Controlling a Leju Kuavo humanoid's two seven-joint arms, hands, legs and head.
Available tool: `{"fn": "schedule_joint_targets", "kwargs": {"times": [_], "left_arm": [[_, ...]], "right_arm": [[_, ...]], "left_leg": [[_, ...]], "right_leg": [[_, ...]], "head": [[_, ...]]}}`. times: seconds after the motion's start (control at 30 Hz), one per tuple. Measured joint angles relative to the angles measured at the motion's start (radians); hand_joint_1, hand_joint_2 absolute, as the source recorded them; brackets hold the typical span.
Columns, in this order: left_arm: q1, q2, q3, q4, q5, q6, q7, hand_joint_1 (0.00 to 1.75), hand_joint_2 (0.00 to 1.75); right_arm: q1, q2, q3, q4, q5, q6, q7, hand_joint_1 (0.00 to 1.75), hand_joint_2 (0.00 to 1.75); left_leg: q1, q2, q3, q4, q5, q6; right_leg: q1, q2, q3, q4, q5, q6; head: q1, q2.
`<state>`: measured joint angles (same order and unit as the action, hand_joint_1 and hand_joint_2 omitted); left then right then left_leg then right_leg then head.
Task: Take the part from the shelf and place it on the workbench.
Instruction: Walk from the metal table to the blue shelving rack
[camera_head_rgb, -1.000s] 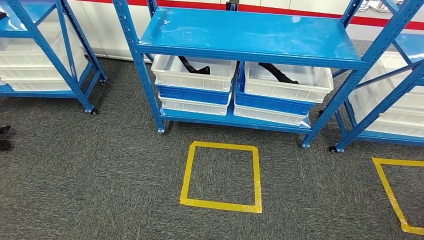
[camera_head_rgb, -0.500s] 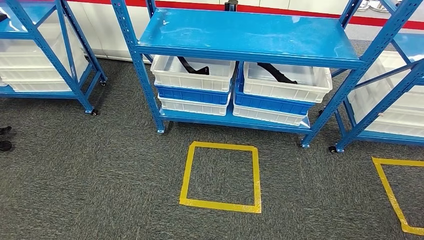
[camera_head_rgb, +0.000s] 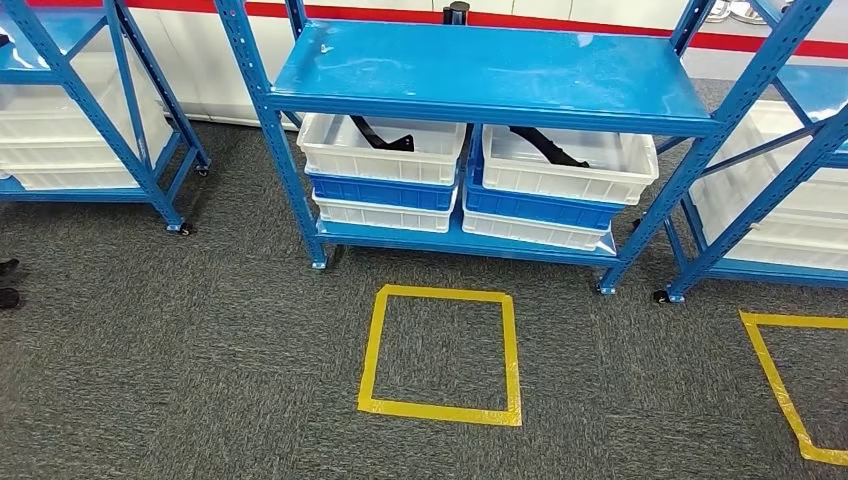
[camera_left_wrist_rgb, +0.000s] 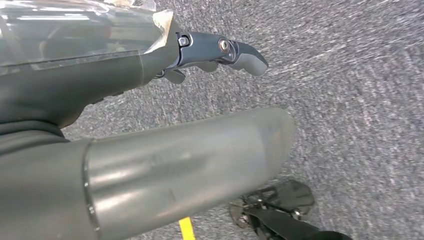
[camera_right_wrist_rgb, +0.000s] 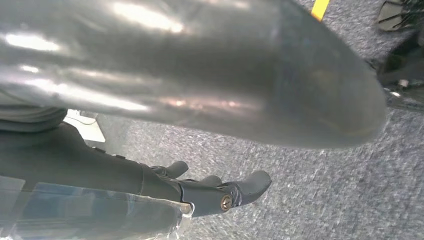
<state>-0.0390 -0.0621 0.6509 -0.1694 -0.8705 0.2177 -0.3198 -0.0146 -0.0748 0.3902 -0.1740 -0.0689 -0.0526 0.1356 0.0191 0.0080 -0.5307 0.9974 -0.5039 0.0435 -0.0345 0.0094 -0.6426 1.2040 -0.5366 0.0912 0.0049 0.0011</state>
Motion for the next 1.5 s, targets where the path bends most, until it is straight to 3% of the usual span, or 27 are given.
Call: {"fn": "schedule_joint_targets", "kwargs": {"times": [0.03, 0.07, 0.13, 0.17, 0.27, 0.33, 0.4, 0.47, 0.5, 0.57, 0.63, 0.67, 0.73, 0.8, 0.83, 0.93, 1.0, 1.03, 1.1, 1.13, 1.17, 1.2, 1.27, 1.33, 1.43, 1.47, 1.5], "left_arm": [[0.001, -0.001, 0.000, 0.000, 0.000, 0.005, -0.002, 0.00, 0.00], [0.001, 0.000, 0.001, 0.000, 0.000, 0.009, -0.003, 0.00, 0.00], [0.000, 0.002, 0.002, 0.000, 0.000, 0.016, -0.005, 0.00, 0.00], [-0.001, 0.003, 0.002, 0.000, 0.000, 0.020, -0.006, 0.00, 0.00], [-0.007, -0.001, 0.004, 0.000, 0.002, 0.029, -0.007, 0.00, 0.00], [-0.010, -0.003, 0.005, 0.000, 0.004, 0.033, -0.008, 0.00, 0.00], [-0.006, -0.004, 0.007, 0.000, 0.005, 0.035, -0.008, 0.00, 0.00], [0.000, -0.004, 0.008, 0.000, 0.006, 0.036, -0.008, 0.00, 0.00], [0.002, -0.004, 0.008, 0.000, 0.006, 0.036, -0.008, 0.00, 0.00], [0.006, -0.002, 0.008, 0.000, 0.006, 0.036, -0.007, 0.00, 0.00], [0.008, 0.001, 0.008, 0.000, 0.006, 0.035, -0.007, 0.00, 0.00], [0.007, 0.002, 0.008, 0.000, 0.006, 0.035, -0.007, 0.00, 0.00], [0.002, 0.000, 0.008, -0.002, 0.005, 0.036, -0.007, 0.00, 0.00], [0.000, -0.002, 0.008, -0.003, 0.003, 0.036, -0.007, 0.00, 0.00], [0.000, -0.002, 0.008, -0.003, 0.003, 0.036, -0.007, 0.00, 0.00], [0.002, -0.004, 0.008, -0.003, 0.003, 0.036, -0.007, 0.00, 0.00], [0.005, -0.005, 0.008, -0.003, 0.003, 0.036, -0.007, 0.00, 0.00], [0.006, -0.005, 0.008, -0.003, 0.003, 0.036, -0.007, 0.00, 0.00], [0.009, -0.004, 0.008, -0.002, 0.002, 0.035, -0.007, 0.00, 0.00], [0.010, -0.004, 0.008, -0.002, 0.002, 0.036, -0.007, 0.00, 0.00], [0.008, -0.004, 0.008, -0.002, 0.002, 0.038, -0.007, 0.00, 0.00], [0.003, -0.004, 0.008, -0.003, 0.002, 0.045, -0.006, 0.00, 0.00], [-0.012, -0.007, 0.008, -0.003, 0.002, 0.061, -0.003, 0.00, 0.00], [-0.018, -0.011, 0.008, -0.003, 0.002, 0.072, 0.000, 0.00, 0.00], [-0.010, -0.012, 0.009, -0.003, 0.002, 0.085, 0.014, 0.00, 0.00], [-0.008, -0.012, 0.009, -0.003, 0.002, 0.088, 0.017, 0.00, 0.00], [-0.007, -0.012, 0.010, -0.003, 0.002, 0.089, 0.018, 0.00, 0.00]], "right_arm": [[0.002, 0.000, 0.000, 0.000, 0.000, 0.000, 0.001, 0.00, 0.00], [0.002, 0.000, 0.000, 0.000, 0.000, -0.001, 0.001, 0.00, 0.00], [0.001, 0.002, 0.000, 0.000, 0.000, -0.001, 0.001, 0.00, 0.00], [0.002, 0.002, 0.000, 0.000, 0.001, 0.000, 0.001, 0.00, 0.00], [0.005, 0.000, 0.000, 0.001, 0.002, 0.000, 0.002, 0.00, 0.00], [0.004, 0.000, 0.000, 0.001, 0.003, 0.001, 0.002, 0.00, 0.00], [0.002, -0.001, 0.000, 0.001, 0.003, 0.001, 0.002, 0.00, 0.00], [0.003, 0.000, 0.001, 0.001, 0.005, 0.001, 0.002, 0.00, 0.00], [0.004, 0.001, 0.001, 0.001, 0.006, 0.001, 0.003, 0.00, 0.00], [0.005, 0.004, 0.001, 0.002, 0.006, 0.001, 0.003, 0.00, 0.00], [0.002, 0.008, 0.001, 0.002, 0.006, 0.001, 0.003, 0.00, 0.00], [0.000, 0.010, 0.001, 0.002, 0.006, 0.001, 0.003, 0.00, 0.00], [-0.005, 0.009, 0.002, 0.002, 0.006, 0.001, 0.003, 0.00, 0.00], [-0.008, 0.009, 0.002, 0.002, 0.006, 0.001, 0.002, 0.00, 0.00], [-0.009, 0.009, 0.002, 0.002, 0.006, 0.000, 0.002, 0.00, 0.00], [-0.003, 0.008, 0.002, 0.002, 0.005, -0.001, 0.002, 0.00, 0.00], [0.006, 0.007, 0.002, 0.002, 0.005, -0.001, 0.002, 0.00, 0.00], [0.011, 0.007, 0.002, 0.003, 0.005, -0.001, 0.002, 0.00, 0.00], [0.019, 0.008, 0.002, 0.007, 0.004, -0.001, 0.003, 0.00, 0.00], [0.020, 0.008, 0.002, 0.009, 0.003, -0.001, 0.003, 0.00, 0.00], [0.018, 0.008, 0.002, 0.009, 0.003, -0.001, 0.003, 0.00, 0.00], [0.011, 0.008, 0.002, 0.009, 0.003, -0.001, 0.004, 0.00, 0.00], [-0.001, 0.006, 0.002, 0.008, 0.002, -0.001, 0.004, 0.00, 0.00], [-0.007, 0.004, 0.002, 0.008, 0.003, -0.001, 0.002, 0.00, 0.00], [-0.008, 0.003, 0.002, 0.008, 0.004, 0.000, 0.001, 0.00, 0.00], [-0.007, 0.003, 0.002, 0.008, 0.005, 0.000, 0.001, 0.00, 0.00], [-0.006, 0.004, 0.002, 0.008, 0.006, 0.001, 0.001, 0.00, 0.00]], "left_leg": [[0.003, 0.002, 0.006, 0.002, -0.005, -0.010], [0.006, 0.003, 0.012, 0.004, -0.012, -0.020], [0.005, 0.006, 0.023, 0.008, -0.025, -0.041], [0.007, 0.006, 0.032, 0.010, -0.029, -0.050], [0.017, 0.005, 0.025, 0.062, -0.029, -0.066], [0.018, 0.001, -0.055, 0.178, -0.035, -0.066], [0.014, 0.000, -0.159, 0.289, -0.079, -0.064], [0.005, -0.001, -0.225, 0.300, -0.115, -0.054], [-0.001, -0.002, -0.238, 0.264, -0.104, -0.044], [-0.017, -0.012, -0.240, 0.161, 0.011, -0.018], [-0.030, -0.023, -0.225, 0.099, 0.113, -0.002], [-0.034, -0.026, -0.210, 0.089, 0.127, 0.002], [-0.035, -0.026, -0.164, 0.059, 0.106, 0.006], [-0.030, -0.026, -0.105, 0.018, 0.087, 0.013], [-0.028, -0.025, -0.074, -0.002, 0.075, 0.015], [-0.026, -0.027, 0.022, -0.044, 0.029, 0.017], [-0.022, -0.033, 0.086, -0.056, -0.011, 0.012], [-0.020, -0.034, 0.115, -0.058, -0.034, 0.009], [-0.020, -0.035, 0.165, -0.057, -0.085, -0.001], [-0.021, -0.035, 0.186, -0.056, -0.107, -0.007], [-0.021, -0.034, 0.203, -0.053, -0.121, -0.013], [-0.020, -0.033, 0.206, -0.038, -0.120, -0.018], [-0.014, -0.028, 0.157, 0.065, -0.078, -0.027], [-0.011, -0.020, 0.056, 0.215, -0.055, -0.034], [-0.006, -0.016, -0.057, 0.302, -0.169, -0.046], [-0.003, -0.015, -0.079, 0.290, -0.194, -0.050], [0.000, -0.014, -0.089, 0.258, -0.185, -0.053]], "right_leg": [[-0.007, -0.004, 0.035, -0.071, 0.026, 0.014], [-0.010, -0.008, 0.064, -0.131, 0.034, 0.013], [-0.008, -0.015, 0.092, -0.185, 0.026, -0.015], [-0.005, -0.014, 0.094, -0.184, 0.015, -0.035], [-0.003, -0.009, 0.131, -0.183, 0.009, -0.069], [0.001, -0.008, 0.155, -0.184, -0.006, -0.083], [0.008, -0.002, 0.175, -0.185, -0.028, -0.091], [0.014, 0.006, 0.205, -0.185, -0.057, -0.093], [0.016, 0.009, 0.223, -0.186, -0.074, -0.094], [0.020, 0.014, 0.260, -0.191, -0.108, -0.093], [0.022, 0.021, 0.298, -0.213, -0.133, -0.085], [0.023, 0.024, 0.317, -0.226, -0.132, -0.075], [0.025, 0.024, 0.329, -0.207, -0.096, -0.046], [0.027, 0.015, 0.261, -0.084, -0.051, -0.030], [0.026, 0.009, 0.205, -0.012, -0.051, -0.035], [0.025, 0.004, 0.063, 0.072, -0.149, -0.066], [0.020, 0.003, 0.010, 0.017, -0.193, -0.058], [0.016, 0.001, -0.008, -0.033, -0.164, -0.038], [0.009, -0.015, -0.025, -0.129, 0.000, 0.010], [0.011, -0.021, -0.021, -0.155, 0.077, 0.014], [0.013, -0.026, -0.013, -0.162, 0.124, 0.003], [0.017, -0.027, 0.000, -0.163, 0.131, -0.018], [0.016, -0.024, 0.020, -0.169, 0.114, -0.051], [0.012, -0.023, 0.045, -0.183, 0.097, -0.075], [0.011, -0.016, 0.084, -0.188, 0.066, -0.093], [0.009, -0.013, 0.097, -0.188, 0.055, -0.091], [0.007, -0.011, 0.108, -0.188, 0.045, -0.088]], "head": [[0.002, 0.000], [0.004, 0.000], [0.007, 0.000], [0.006, 0.000], [0.002, 0.000], [-0.001, 0.000], [-0.004, 0.000], [-0.004, 0.000], [-0.005, 0.000], [-0.003, 0.000], [-0.002, 0.000], [-0.001, 0.000], [-0.005, 0.000], [-0.005, 0.000], [-0.006, 0.000], [-0.006, 0.000], [-0.005, 0.000], [-0.005, 0.000], [-0.002, 0.000], [-0.004, 0.000], [-0.006, 0.000], [-0.009, 0.000], [-0.013, 0.000], [-0.014, 0.000], [-0.014, 0.000], [-0.014, 0.000], [-0.014, 0.000]]}}
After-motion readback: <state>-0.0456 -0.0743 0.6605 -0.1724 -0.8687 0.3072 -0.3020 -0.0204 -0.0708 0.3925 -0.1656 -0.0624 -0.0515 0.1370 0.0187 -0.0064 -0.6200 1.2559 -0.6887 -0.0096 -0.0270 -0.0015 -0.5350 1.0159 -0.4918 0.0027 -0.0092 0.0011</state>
